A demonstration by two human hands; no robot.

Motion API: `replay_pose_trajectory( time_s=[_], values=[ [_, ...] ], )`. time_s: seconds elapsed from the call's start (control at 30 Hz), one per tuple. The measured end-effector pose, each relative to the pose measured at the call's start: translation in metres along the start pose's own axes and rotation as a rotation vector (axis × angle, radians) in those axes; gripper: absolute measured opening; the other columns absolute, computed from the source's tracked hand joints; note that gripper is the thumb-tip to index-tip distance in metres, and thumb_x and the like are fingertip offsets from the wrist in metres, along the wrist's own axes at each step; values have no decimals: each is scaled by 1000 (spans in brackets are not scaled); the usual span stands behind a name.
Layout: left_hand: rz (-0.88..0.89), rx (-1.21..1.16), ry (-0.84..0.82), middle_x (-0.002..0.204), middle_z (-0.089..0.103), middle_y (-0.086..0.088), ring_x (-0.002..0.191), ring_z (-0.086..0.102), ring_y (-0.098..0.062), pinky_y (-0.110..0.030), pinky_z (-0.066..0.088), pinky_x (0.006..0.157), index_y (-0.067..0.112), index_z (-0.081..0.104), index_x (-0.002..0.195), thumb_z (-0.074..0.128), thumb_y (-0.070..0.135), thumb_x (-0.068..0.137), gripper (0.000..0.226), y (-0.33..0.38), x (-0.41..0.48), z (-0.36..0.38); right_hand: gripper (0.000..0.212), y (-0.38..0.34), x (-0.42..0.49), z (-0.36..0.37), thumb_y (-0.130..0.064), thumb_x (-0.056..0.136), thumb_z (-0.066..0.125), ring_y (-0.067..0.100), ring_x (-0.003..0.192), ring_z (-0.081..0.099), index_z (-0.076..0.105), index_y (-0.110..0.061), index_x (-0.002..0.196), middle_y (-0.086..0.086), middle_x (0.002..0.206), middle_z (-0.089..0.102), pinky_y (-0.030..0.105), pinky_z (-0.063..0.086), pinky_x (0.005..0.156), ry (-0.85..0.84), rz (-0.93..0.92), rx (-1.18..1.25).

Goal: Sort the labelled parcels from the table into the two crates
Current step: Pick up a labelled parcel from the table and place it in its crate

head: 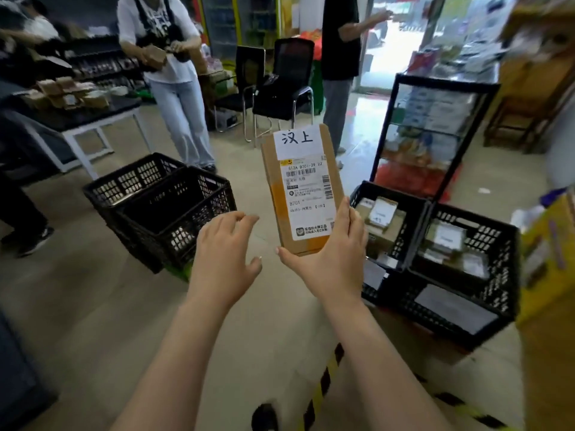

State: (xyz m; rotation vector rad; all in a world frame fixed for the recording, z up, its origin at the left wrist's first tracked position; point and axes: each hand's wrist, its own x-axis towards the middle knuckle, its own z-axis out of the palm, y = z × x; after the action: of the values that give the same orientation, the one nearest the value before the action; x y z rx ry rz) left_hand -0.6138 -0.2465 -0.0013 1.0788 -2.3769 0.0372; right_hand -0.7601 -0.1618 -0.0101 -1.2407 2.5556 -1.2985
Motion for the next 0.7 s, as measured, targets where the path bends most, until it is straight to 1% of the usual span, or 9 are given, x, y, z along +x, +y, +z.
replay_pose_trajectory(
  time_s=[0.13,0.3,0.37,0.47,0.53,0.7],
  values=[
    [82,-76,-31,119,58,-11,112,53,-34,-49,40,98,14,58,125,82,21,62,68,17,49,46,138,34,42,5,-69,57,80,23,140,16,0,-17,156,4,153,19,43,28,115,62,75,-41],
    [193,-153,-67,114,60,-12,105,56,-36,-48,44,90,13,60,122,84,20,58,69,37,133,103,139,68,112,9,-70,56,80,24,141,16,0,-16,156,5,154,19,44,27,116,163,166,-114],
    [234,-186,-79,116,60,-11,107,55,-36,-48,44,90,13,60,123,85,19,58,70,47,166,122,138,81,140,7,-69,56,80,24,141,17,2,-16,156,6,154,20,45,25,118,210,202,-136],
    [302,-222,-99,118,60,-9,109,54,-33,-46,44,89,14,59,124,85,19,60,69,67,209,150,136,102,173,1,-68,57,80,24,139,20,3,-15,156,5,154,22,44,29,116,271,264,-151],
    [348,-256,-126,119,59,-9,110,53,-32,-45,43,89,15,59,125,84,20,61,69,84,230,169,135,118,189,-4,-69,59,78,24,140,20,3,-16,156,5,154,21,43,28,116,303,310,-180],
    [444,-329,-188,124,56,-8,116,50,-30,-46,40,96,16,56,130,82,21,67,69,134,268,212,135,168,218,-26,-70,58,77,23,141,18,1,-17,156,5,154,20,45,30,116,390,428,-247]
  ],
)
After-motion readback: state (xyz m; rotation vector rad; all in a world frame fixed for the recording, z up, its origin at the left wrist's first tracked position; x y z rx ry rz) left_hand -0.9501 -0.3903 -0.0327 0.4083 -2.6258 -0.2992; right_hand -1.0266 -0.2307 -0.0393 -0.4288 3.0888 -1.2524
